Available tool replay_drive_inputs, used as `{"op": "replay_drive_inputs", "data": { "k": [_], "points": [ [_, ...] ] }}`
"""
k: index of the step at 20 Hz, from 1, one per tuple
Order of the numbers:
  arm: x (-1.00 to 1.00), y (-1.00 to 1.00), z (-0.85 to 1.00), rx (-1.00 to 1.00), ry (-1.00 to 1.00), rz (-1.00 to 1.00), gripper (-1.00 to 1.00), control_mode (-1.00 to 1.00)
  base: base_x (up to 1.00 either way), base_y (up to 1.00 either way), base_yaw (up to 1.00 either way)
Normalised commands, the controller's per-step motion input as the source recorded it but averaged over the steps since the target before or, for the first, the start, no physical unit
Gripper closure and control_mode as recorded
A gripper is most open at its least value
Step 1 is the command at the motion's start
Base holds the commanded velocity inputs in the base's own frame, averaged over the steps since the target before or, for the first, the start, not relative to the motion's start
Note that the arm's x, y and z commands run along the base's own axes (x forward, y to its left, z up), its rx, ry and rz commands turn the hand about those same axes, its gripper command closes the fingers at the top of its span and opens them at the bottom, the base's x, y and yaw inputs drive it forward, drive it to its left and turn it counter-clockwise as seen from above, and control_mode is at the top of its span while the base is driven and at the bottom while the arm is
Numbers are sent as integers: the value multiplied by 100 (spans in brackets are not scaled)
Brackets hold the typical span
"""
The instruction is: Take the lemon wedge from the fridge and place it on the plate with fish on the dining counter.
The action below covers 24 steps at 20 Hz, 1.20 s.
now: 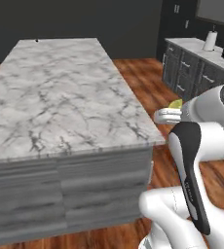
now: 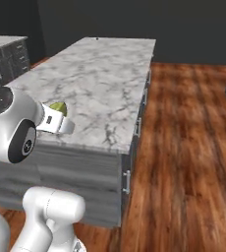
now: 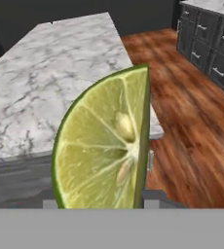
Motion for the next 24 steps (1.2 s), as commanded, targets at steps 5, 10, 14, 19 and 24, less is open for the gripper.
{"op": "replay_drive_inputs", "data": {
  "k": [5,10,14,19,24],
  "points": [
    [0,0,0,0,0,0,100,100,28,-100,-18],
    [0,0,0,0,0,0,100,100,78,-100,-9],
    [0,0,0,0,0,0,100,100,100,-100,4],
    [0,0,0,0,0,0,100,100,100,-98,3],
    [0,0,0,0,0,0,100,100,100,-70,0]
  ]
}}
